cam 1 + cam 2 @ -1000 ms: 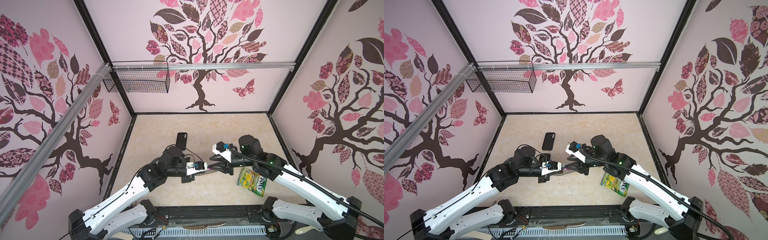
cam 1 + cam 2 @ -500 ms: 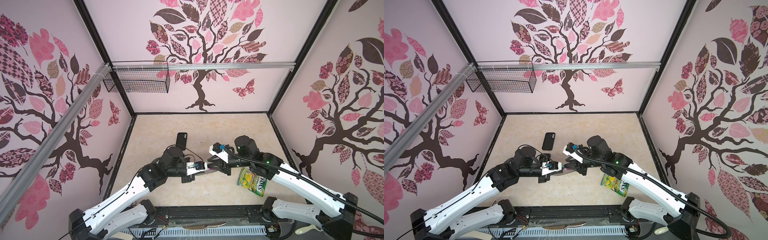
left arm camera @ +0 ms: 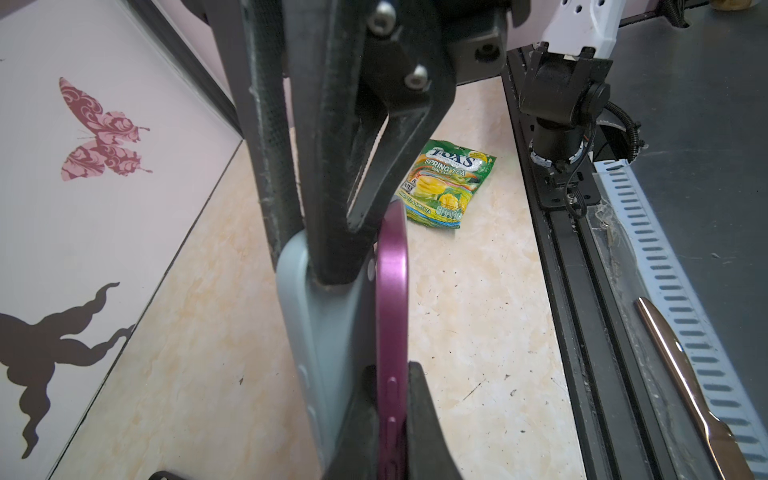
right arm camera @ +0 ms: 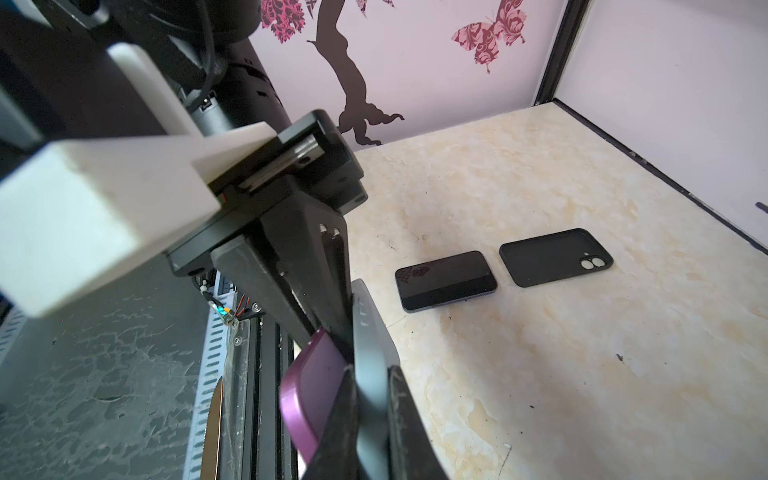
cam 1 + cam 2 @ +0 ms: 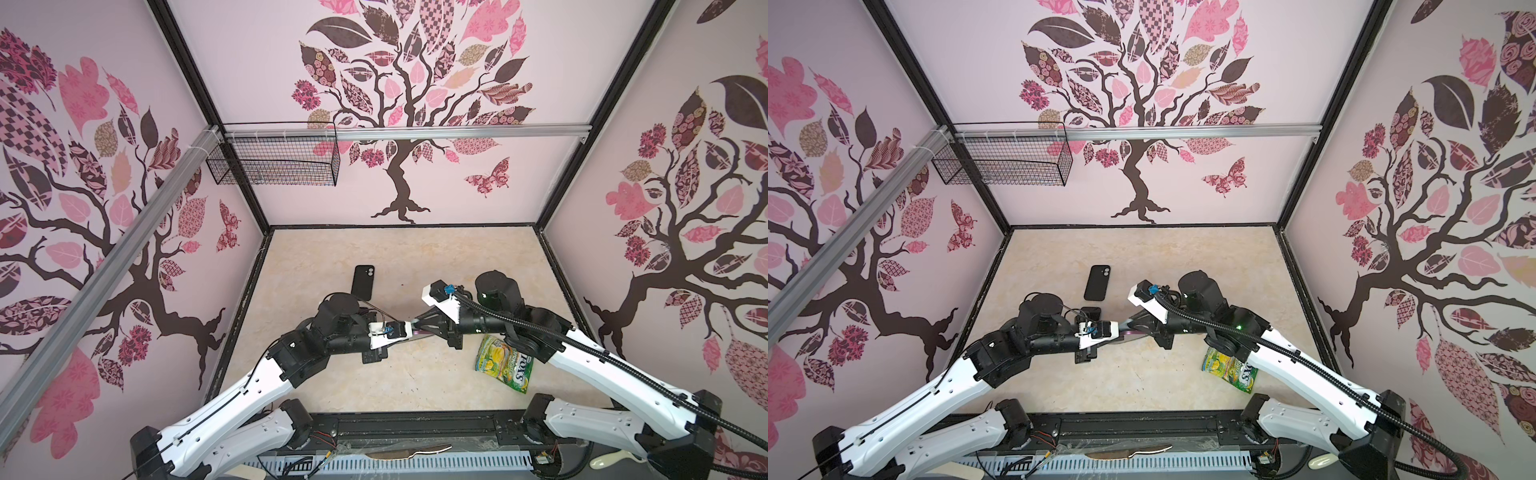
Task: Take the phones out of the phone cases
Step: 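Pull the pale blue case away with the right gripper while the left holds the phone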
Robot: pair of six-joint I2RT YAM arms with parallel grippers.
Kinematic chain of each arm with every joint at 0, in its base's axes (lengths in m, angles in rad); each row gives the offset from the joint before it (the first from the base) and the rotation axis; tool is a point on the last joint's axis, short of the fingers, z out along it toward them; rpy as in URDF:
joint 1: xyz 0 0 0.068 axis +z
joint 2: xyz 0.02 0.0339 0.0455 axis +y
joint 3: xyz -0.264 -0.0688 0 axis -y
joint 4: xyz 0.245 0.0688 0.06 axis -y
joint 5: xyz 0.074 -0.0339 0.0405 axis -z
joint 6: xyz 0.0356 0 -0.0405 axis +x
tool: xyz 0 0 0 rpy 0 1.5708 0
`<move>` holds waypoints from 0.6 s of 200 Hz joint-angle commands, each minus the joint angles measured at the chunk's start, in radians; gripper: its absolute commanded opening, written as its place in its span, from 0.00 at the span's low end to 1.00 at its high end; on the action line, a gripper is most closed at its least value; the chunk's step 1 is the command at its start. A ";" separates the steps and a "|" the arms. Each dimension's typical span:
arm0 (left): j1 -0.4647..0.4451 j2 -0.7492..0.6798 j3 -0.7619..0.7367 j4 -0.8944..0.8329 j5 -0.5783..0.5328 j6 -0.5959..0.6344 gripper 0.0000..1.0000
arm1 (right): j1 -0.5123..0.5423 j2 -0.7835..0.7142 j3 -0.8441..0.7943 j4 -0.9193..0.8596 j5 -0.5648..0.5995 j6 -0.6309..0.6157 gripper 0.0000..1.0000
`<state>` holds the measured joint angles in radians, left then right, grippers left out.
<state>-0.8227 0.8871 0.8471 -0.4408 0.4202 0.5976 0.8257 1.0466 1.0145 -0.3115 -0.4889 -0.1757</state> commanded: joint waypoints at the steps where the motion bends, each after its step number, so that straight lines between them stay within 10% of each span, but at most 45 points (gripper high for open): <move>1: 0.003 -0.043 -0.014 0.125 0.032 -0.005 0.00 | -0.002 -0.010 -0.005 -0.028 0.104 0.071 0.00; 66: 0.003 -0.066 -0.044 0.124 0.175 0.032 0.00 | -0.197 0.003 -0.056 0.046 0.015 0.335 0.00; 120: 0.046 -0.053 -0.071 0.262 0.051 -0.324 0.00 | -0.198 -0.057 -0.136 0.131 0.326 0.466 0.00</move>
<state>-0.8135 0.8230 0.8013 -0.3050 0.5152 0.4862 0.6270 1.0397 0.9012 -0.2428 -0.3378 0.1936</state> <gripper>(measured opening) 0.087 0.124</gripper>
